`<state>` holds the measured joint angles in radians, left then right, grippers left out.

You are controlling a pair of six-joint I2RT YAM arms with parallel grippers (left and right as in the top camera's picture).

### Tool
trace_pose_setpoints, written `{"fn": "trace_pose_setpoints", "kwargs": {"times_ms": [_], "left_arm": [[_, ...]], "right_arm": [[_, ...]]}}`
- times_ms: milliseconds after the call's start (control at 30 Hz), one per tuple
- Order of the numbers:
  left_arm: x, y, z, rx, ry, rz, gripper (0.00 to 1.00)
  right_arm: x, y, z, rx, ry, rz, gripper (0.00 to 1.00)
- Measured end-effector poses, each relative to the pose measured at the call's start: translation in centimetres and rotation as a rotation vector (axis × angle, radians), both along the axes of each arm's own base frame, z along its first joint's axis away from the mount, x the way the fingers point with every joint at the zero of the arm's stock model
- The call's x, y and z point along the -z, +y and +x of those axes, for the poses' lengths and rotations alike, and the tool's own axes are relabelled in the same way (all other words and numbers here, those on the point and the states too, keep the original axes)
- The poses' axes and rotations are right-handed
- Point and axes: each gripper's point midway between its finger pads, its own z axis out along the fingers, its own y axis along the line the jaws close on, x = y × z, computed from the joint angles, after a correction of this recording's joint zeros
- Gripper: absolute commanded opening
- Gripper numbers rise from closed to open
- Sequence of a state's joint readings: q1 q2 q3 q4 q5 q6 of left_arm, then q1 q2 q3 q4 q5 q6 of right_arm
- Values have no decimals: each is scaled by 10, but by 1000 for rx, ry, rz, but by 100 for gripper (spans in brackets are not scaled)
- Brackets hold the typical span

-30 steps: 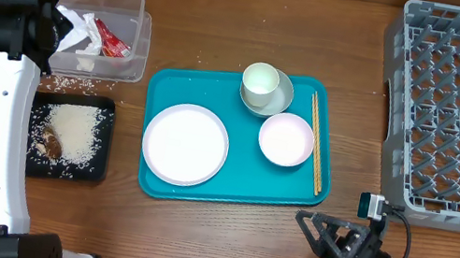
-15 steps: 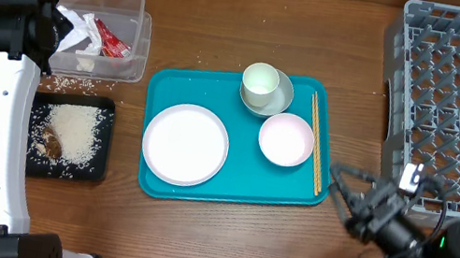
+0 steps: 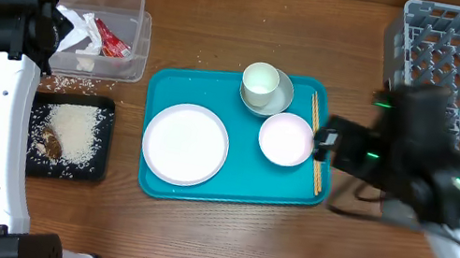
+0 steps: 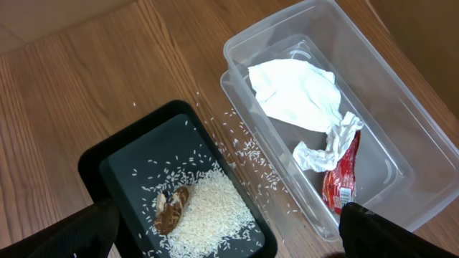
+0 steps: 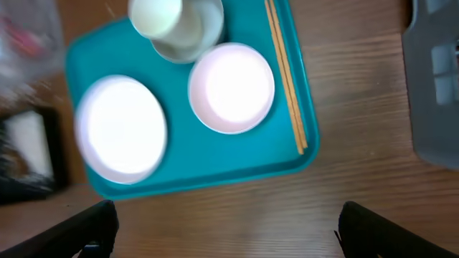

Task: Sort waste into correct bins and load items into the dishwasher
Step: 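Reach the right gripper to the small white bowl on the tray, then grip the white bowl rim with the right gripper and lift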

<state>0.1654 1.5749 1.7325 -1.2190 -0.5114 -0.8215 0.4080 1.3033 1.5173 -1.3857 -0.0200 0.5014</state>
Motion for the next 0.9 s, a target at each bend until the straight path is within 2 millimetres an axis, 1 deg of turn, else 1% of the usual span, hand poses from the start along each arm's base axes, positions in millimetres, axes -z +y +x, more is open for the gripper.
{"fn": "trace_pose_setpoints", "kwargs": {"times_ms": [67, 133, 233, 333, 367, 500, 567, 600, 667, 733, 800, 900], "left_arm": [[0, 0, 0, 0, 0, 0, 100], [0, 0, 0, 0, 0, 0, 100], [0, 0, 0, 0, 0, 0, 100], [0, 0, 0, 0, 0, 0, 100], [0, 0, 0, 0, 0, 0, 100], [0, 0, 0, 0, 1, 0, 100], [0, 0, 0, 0, 0, 0, 100], [0, 0, 0, 0, 0, 0, 100], [0, 0, 0, 0, 0, 0, 100], [0, 0, 0, 0, 1, 0, 100], [0, 0, 0, 0, 0, 0, 100], [0, 0, 0, 0, 0, 0, 100]], "right_arm": [[21, 15, 13, -47, 32, -67, 100], [42, 25, 22, -74, 75, -114, 100], [77, 34, 34, -93, 161, -166, 100], [102, 39, 44, -97, 213, -192, 100], [107, 41, 48, -97, 216, -193, 100], [115, 51, 62, -101, 183, -178, 100], [116, 60, 71, -110, 150, -164, 100], [117, 64, 74, -115, 135, -157, 99], [117, 78, 81, -136, 88, -135, 91], [120, 90, 84, -161, 58, -124, 88], [130, 102, 84, -180, 47, -128, 88], [147, 109, 83, -182, 49, -160, 88]]}}
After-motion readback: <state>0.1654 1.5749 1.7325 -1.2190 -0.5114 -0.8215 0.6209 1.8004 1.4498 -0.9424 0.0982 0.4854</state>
